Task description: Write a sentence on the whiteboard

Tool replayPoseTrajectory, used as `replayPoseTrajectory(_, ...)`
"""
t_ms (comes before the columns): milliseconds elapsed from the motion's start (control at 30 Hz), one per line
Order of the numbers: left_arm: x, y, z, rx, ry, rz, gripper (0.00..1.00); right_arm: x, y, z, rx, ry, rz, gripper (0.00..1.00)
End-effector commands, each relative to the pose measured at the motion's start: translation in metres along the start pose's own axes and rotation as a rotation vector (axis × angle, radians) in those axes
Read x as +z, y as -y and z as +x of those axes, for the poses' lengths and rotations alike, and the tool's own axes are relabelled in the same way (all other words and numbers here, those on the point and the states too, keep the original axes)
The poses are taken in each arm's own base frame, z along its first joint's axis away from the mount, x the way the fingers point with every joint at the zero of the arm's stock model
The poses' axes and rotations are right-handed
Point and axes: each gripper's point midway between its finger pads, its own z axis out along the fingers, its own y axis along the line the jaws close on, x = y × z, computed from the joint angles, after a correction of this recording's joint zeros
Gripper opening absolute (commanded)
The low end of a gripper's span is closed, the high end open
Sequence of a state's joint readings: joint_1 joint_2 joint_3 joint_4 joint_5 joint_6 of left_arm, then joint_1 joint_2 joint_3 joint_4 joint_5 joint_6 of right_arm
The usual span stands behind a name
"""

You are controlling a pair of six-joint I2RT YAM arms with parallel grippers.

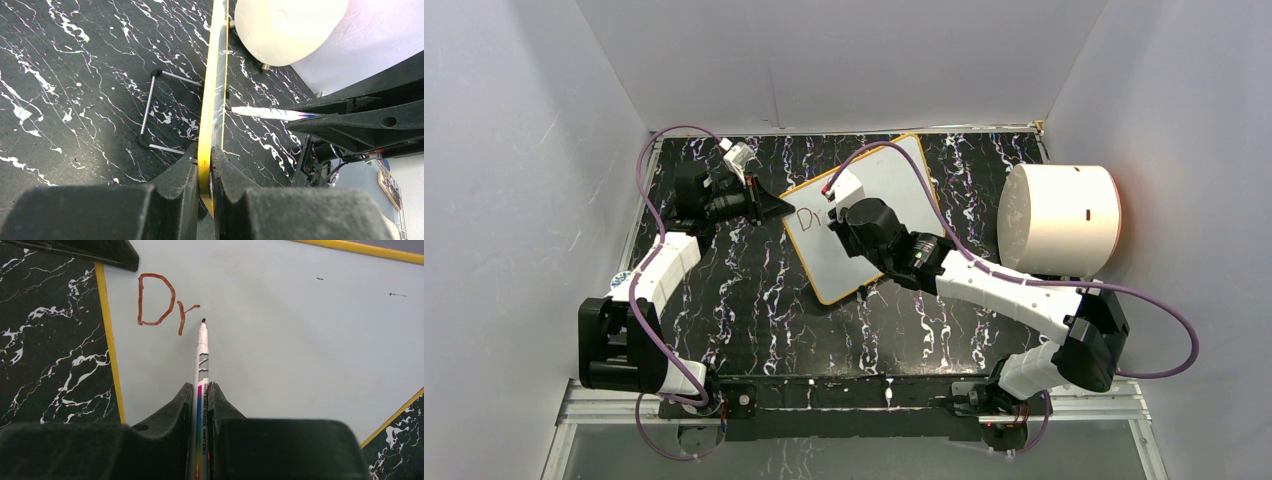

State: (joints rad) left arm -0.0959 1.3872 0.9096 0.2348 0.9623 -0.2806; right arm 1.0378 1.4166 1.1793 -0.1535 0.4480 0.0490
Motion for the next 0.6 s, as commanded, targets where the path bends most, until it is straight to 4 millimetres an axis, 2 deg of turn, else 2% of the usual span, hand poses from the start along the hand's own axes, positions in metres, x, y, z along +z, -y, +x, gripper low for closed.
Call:
replayPoseTrajectory(0,0.0064,-0.0158,0.0266,-0.034,-0.070,-0.053,0.00,0.0050,-0.0011,-0.0187,0.034,0.060,-0.003,0.00)
replayPoseTrajectory(367,0.0065,-0.0154,0.0266,-0.033,-0.071,-0.050,0.00,0.0092,-0.0009,-0.0150,0.032,0.048,-0.003,0.00)
replayPoseTrajectory(567,0.0066,-0.0158,0.0266,-0.034,-0.071,-0.051,0.00,0.0081,0.0069,-0.0117,0.029,0.034,0.028,0.00)
